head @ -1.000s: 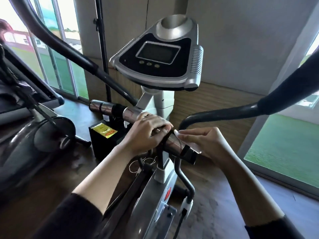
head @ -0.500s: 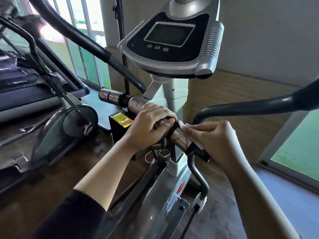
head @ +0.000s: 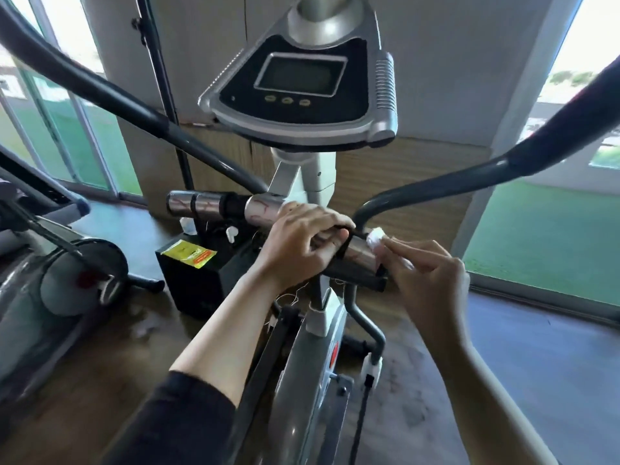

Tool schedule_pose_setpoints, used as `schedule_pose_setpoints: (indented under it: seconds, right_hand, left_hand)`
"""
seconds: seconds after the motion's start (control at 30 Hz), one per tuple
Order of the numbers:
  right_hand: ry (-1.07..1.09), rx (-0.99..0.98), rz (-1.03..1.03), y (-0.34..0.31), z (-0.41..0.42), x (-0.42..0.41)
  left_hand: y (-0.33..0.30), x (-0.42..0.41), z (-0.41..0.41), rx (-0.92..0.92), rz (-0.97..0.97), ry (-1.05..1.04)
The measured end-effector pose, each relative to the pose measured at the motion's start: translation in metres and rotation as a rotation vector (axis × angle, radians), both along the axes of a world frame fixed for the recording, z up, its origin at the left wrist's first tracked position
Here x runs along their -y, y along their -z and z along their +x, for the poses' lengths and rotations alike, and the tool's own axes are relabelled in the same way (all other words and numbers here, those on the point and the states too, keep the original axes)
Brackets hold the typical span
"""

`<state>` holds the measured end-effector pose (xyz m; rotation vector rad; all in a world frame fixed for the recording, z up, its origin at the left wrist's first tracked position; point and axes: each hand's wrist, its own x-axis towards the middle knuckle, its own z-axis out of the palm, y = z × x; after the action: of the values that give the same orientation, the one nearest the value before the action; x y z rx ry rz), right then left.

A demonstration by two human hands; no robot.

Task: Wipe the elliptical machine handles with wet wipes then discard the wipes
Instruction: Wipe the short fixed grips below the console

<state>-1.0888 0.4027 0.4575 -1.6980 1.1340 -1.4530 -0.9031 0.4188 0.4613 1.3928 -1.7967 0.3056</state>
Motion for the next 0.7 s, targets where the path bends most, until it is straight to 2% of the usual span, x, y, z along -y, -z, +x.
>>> schedule_pose_setpoints:
  seconds: [0.33,0.47,0.57,0.7]
  right_hand:
    - [0.2,0.116,-0.058,0.015,0.021,-0.019]
    - [0.27,0.061,-0.222,0.038,0.026,-0.027]
    - [0.337,-0.025,-0.322,0.033,0.029,-0.015]
    - [0.296,-0.028,-0.326,0.019,0.03,-0.008]
  left_hand:
    - [0.002,0.002,0.002,-0.054,0.012,0.029]
    - [0.007,0.006,0.005,-0.059,-0.01,0.049]
    - [0.009,0.008,0.005,-0.069,-0.023,0.055]
    - [0.01,0.009,0.006,-0.062,-0.024,0.049]
